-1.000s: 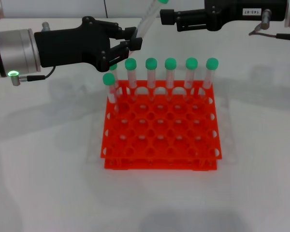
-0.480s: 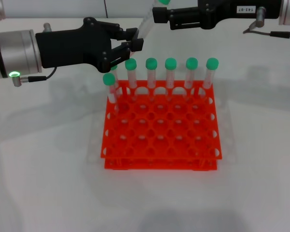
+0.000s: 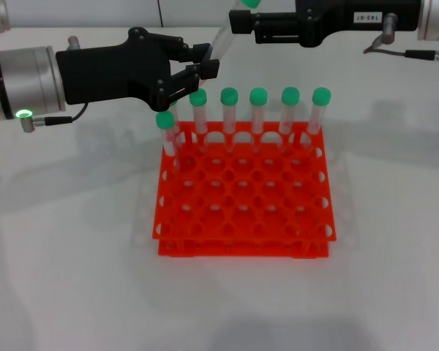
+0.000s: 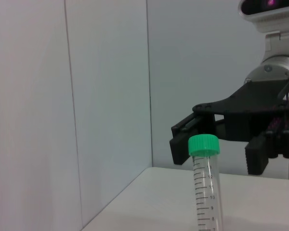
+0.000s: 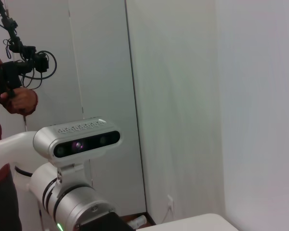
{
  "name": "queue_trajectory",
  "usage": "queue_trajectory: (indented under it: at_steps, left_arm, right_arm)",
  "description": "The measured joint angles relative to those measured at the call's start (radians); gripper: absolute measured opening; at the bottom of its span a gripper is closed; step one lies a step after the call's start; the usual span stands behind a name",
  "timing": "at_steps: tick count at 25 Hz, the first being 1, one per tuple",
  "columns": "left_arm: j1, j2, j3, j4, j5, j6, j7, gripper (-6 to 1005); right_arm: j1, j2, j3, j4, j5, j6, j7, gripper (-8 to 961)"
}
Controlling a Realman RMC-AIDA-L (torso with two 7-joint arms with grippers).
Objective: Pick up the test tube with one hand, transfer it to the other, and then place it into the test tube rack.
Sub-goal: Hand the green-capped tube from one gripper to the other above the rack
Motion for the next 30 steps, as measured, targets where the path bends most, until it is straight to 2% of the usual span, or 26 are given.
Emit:
queue_trajectory:
  at_steps: [12, 17, 28, 30]
  left_arm:
    - [0.0, -0.002, 0.0, 0.0, 0.0, 0.0, 0.0, 229]
    - [0.001, -0.002, 0.0, 0.0, 0.0, 0.0, 0.0, 229]
    - [0.001, -0.001, 0.0, 0.0, 0.0, -0.002, 0.001, 230]
    - [0.0, -0.001, 0.0, 0.0, 0.0, -0.002, 0.002, 231]
  right_arm:
    - [0.007, 0.0, -0.02, 0.002, 0.003, 0.019, 0.0, 601]
    - [0.012, 0.0, -0.019, 0.002, 0.004, 0.019, 0.001, 497]
    - [0.014, -0.001, -0.019, 0.002, 0.006, 0.033, 0.002, 491]
    - [0.014, -0.002, -0.019, 0.003, 0.006, 0.036, 0.002, 439]
